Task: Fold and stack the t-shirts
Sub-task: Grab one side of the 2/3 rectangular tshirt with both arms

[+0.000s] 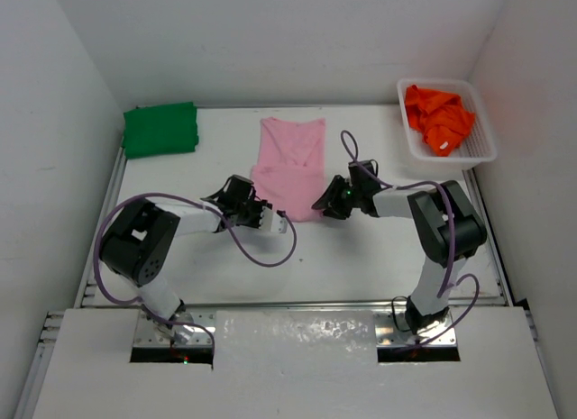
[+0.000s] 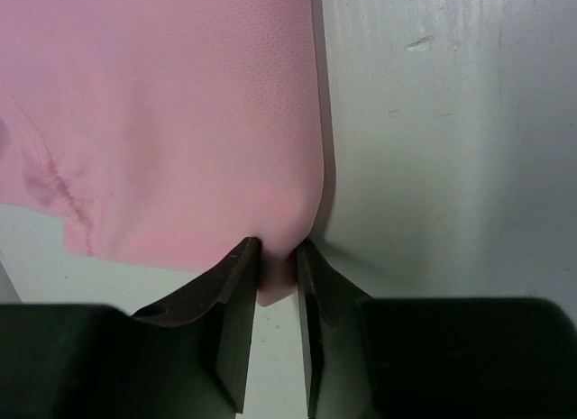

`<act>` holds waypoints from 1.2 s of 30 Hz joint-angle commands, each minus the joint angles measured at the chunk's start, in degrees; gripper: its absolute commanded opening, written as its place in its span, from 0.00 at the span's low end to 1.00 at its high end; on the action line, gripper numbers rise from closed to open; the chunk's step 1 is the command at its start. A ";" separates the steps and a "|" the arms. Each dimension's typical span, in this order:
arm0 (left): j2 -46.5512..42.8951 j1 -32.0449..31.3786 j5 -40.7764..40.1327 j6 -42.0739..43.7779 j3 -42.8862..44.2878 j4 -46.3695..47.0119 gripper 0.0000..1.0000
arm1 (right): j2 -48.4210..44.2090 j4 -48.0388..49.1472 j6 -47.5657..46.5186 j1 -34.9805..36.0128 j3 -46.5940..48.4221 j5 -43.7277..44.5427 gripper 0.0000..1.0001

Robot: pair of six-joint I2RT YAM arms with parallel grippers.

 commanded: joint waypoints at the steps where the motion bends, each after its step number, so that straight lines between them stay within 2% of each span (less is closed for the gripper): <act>1: -1.33 -0.29 0.96 -1.31 -1.01 -0.74 0.21 | 2.06 -4.41 -0.87 0.47 0.28 2.74 0.43; 3: -1.41 -0.29 0.79 -1.84 -0.93 -0.74 0.18 | 1.71 -6.61 -1.75 0.47 -0.24 2.39 0.28; 5: -1.59 -0.29 0.70 -2.01 -0.92 -0.74 0.15 | 1.36 -8.10 -2.36 0.47 -0.77 1.52 0.21; 8: -2.29 -0.29 1.40 -3.24 -0.93 -1.00 0.00 | 0.92 -8.98 -3.24 0.47 -1.74 -0.24 0.07; 9: -2.47 -0.38 1.58 -3.94 -0.66 -1.35 0.00 | 0.92 -9.16 -4.12 0.47 -1.57 -0.85 0.01; 14: -5.80 -2.22 2.81 -6.75 0.31 -10.48 0.00 | -0.04 -16.44 -12.90 0.64 2.38 -4.64 0.00; 17: -9.58 -4.93 2.63 -11.39 -0.83 -15.84 0.00 | -3.91 -24.69 -19.23 1.08 2.31 -5.51 0.00; 19: -13.08 -6.61 1.76 -14.13 -1.80 -18.56 0.00 | -7.67 -26.91 -21.95 1.87 1.08 -6.04 0.00; 26: -23.46 -15.22 0.26 -27.75 -2.42 -31.75 0.00 | -21.11 -33.94 -25.13 7.14 -7.79 -8.68 0.00; 31: -31.55 -22.69 1.31 -35.74 0.47 -40.89 0.00 | -32.11 -42.11 -25.31 10.13 -9.65 -7.80 0.00; 34: -33.23 -23.23 7.88 -38.57 4.76 -45.63 0.00 | -38.61 -46.50 -24.34 10.31 -8.17 -8.15 0.00; 36: -32.88 -23.06 8.43 -41.37 7.93 -45.65 0.00 | -39.16 -47.83 -23.99 10.22 -6.32 -8.85 0.00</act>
